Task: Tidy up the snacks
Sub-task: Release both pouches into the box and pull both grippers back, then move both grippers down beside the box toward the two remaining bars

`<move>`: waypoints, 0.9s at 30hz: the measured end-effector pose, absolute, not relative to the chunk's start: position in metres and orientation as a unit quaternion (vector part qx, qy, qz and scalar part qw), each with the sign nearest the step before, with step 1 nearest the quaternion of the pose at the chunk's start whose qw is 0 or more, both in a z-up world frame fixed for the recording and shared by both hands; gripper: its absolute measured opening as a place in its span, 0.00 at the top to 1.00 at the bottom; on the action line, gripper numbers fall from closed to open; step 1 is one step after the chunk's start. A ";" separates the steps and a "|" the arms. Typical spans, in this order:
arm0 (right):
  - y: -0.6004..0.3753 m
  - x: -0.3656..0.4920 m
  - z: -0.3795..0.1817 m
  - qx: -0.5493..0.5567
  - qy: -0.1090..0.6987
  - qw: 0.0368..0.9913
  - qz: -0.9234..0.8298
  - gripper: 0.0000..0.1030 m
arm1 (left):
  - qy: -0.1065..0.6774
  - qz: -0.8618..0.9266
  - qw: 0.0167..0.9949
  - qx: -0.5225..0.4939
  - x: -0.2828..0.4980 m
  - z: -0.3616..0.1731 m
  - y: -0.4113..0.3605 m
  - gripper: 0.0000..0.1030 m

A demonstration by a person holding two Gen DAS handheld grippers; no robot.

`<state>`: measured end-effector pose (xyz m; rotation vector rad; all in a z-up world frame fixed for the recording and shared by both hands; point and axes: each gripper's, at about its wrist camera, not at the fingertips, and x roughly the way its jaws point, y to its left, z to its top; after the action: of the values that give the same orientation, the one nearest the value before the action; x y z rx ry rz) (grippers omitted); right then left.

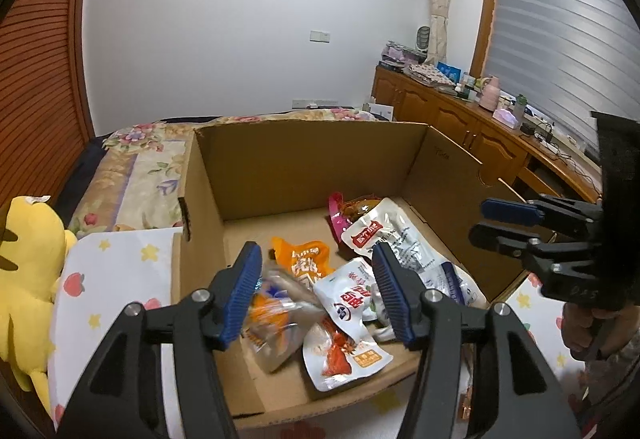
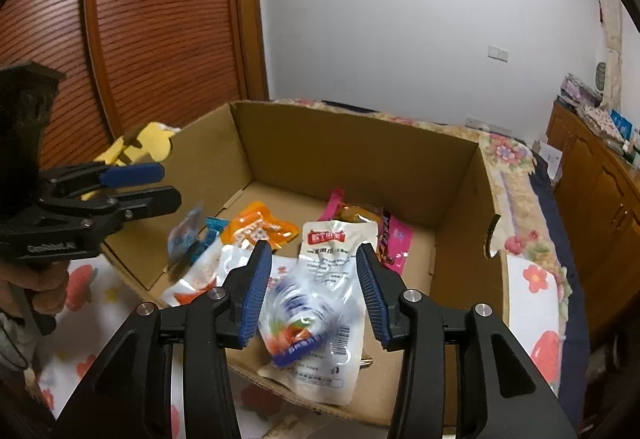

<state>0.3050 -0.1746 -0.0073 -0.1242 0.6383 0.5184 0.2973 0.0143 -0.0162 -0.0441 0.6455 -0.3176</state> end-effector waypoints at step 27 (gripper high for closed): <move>-0.204 0.201 -0.001 -0.038 0.298 0.928 0.222 0.33 | 0.269 -0.119 0.956 0.013 0.195 0.009 0.003 0.00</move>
<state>0.2010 -0.2044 -0.0014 -0.0769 0.6117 0.4547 0.1946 0.0035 0.0095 0.0256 0.5458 -0.2426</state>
